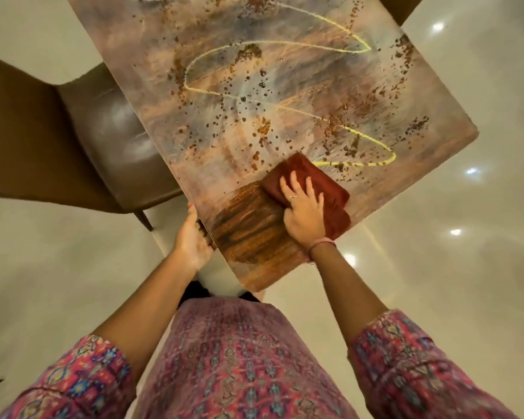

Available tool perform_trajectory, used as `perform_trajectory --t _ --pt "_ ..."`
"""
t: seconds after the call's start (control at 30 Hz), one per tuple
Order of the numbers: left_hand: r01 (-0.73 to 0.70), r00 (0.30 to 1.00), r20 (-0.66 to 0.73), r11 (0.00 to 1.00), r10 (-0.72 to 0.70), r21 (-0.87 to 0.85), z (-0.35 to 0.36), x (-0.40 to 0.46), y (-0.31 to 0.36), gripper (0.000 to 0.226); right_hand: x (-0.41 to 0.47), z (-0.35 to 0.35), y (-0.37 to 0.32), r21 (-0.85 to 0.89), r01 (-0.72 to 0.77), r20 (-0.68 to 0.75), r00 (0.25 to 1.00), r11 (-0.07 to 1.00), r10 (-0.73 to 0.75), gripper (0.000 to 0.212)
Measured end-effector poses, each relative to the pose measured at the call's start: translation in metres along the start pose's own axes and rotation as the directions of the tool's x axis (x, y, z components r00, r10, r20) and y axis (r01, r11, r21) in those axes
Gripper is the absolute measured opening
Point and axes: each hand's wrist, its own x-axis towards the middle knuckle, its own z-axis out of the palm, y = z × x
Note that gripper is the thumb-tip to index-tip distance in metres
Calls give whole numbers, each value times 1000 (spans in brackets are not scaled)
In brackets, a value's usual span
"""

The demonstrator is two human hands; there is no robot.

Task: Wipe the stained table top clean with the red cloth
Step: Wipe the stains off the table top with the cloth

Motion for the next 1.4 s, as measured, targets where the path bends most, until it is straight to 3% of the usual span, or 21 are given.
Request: perform_trajectory --t 0.07,0.17,0.33,0.47,0.57,0.73,0.83,1.0,1.1,1.23,1.4 --pt "1 1000 1 1000 -1 -2 -1 3 0 51 -24 24 -22 -51 183 54 982 982 -180 71" --pt "-1 1000 15 1000 1 25 -5 6 2 52 -89 54 -28 -49 431 223 884 901 -411 71" --pt "10 998 69 1000 -9 -20 -15 9 7 45 -116 56 -8 -7 488 311 830 873 -462 68" --pt "99 988 131 990 -85 -103 -29 8 13 62 -60 48 -38 -27 542 305 804 840 -510 65" --pt "143 977 191 956 -94 -257 -35 8 11 77 1 45 -75 -76 545 220 826 835 -519 62" --pt "142 968 237 954 -79 -264 -34 11 9 85 51 43 -116 -91 507 148 858 857 -492 57" --pt "144 967 244 954 -79 -262 -40 17 12 84 -5 51 -93 0 477 162 867 879 -471 61" --pt "130 978 180 981 -104 -144 -44 20 25 84 -117 63 -28 86 406 330 850 910 -411 62" --pt "117 980 172 990 -102 -79 -41 17 29 83 -84 54 -32 137 408 323 843 903 -430 60" --pt "111 980 171 993 -102 -42 -40 14 27 77 -10 37 -52 118 421 203 876 899 -437 63" --pt "54 988 145 998 -57 23 -32 10 27 55 83 15 -80 36 251 26 967 967 -252 52"
